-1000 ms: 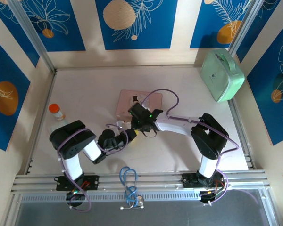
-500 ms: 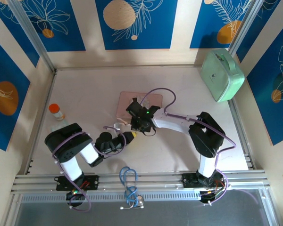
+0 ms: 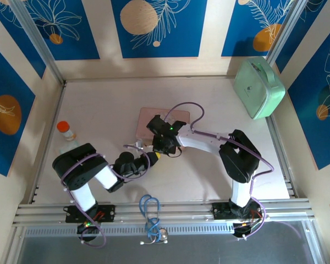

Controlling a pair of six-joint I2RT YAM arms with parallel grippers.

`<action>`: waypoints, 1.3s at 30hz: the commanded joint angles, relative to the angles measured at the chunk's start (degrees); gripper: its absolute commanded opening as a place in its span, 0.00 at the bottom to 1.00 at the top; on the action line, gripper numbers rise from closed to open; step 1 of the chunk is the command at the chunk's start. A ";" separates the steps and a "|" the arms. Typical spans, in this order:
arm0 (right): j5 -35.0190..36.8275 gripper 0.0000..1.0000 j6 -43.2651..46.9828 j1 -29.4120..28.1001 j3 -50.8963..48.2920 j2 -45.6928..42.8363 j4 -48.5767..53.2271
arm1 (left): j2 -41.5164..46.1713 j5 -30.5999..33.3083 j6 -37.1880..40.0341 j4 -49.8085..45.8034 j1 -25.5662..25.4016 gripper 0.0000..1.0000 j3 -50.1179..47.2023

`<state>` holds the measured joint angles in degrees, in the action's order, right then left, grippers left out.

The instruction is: Unlock the padlock with the key

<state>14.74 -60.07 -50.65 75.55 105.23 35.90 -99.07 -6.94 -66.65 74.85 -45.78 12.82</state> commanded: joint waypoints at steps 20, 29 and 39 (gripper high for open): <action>-3.19 0.00 -2.33 0.12 1.18 1.03 0.97 | -3.75 -0.09 -0.71 5.83 -0.91 0.14 0.93; -3.40 0.00 -3.47 -0.31 0.81 1.21 1.01 | -2.17 0.79 1.09 2.70 -0.92 0.01 2.12; -3.92 0.00 -4.13 -0.47 0.15 1.21 0.42 | 2.04 2.67 3.58 -3.37 -0.90 0.00 2.56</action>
<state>14.33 -62.61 -50.17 76.07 106.00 36.62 -99.26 -6.42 -65.39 72.38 -46.30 13.93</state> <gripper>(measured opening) 0.192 0.064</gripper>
